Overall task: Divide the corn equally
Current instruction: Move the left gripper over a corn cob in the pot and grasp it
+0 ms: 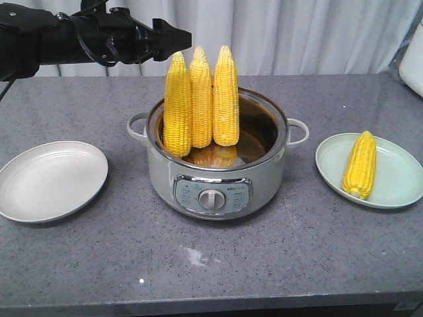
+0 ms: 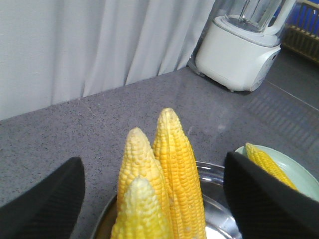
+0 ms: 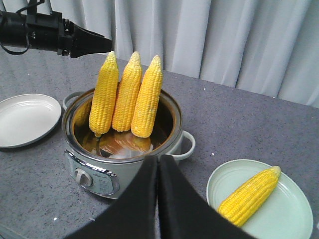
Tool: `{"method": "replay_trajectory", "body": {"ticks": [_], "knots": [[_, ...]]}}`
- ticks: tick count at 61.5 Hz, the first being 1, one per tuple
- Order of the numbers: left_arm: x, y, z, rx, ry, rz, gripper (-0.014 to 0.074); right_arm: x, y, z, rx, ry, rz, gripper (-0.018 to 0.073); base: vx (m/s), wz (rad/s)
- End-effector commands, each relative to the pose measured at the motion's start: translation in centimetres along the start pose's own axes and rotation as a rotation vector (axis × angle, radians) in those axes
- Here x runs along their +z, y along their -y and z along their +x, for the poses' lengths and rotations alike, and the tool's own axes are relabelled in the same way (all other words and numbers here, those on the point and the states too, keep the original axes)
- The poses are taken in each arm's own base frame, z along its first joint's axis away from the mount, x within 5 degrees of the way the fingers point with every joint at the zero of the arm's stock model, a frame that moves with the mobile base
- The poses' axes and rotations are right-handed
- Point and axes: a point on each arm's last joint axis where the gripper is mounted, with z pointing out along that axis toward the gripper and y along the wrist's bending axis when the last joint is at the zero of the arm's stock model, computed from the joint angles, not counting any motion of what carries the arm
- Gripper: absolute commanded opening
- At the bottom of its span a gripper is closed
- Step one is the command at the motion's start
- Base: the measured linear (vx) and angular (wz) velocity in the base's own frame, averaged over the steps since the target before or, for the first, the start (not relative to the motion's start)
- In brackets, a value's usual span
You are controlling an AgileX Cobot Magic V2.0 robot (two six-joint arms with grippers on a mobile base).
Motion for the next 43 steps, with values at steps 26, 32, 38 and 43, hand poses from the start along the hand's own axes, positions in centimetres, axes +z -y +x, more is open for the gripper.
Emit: {"method": "replay_trajectory", "body": {"ticks": [26,32,38,43], "knots": [[1.3,1.8,-0.5,-0.027,0.037,0.045,0.0559,-0.1,-0.3,-0.4,-0.006,0.016,-0.032,-0.0004,0.0,0.0],[1.4,2.0,-0.5,-0.026,0.04,0.044,0.0556,-0.1,-0.3,-0.4,-0.006,0.016,-0.032,-0.0004,0.0,0.0],[1.4,2.1,-0.4,-0.019,0.035,0.044,0.0531,-0.1,-0.3,-0.4,-0.006,0.016,-0.032,-0.0004,0.0,0.0],[1.4,2.1,-0.3,-0.002,0.021,0.046,0.0478,-0.1,-0.3,-0.4,-0.006,0.016,-0.032,-0.0004,0.0,0.0]]}}
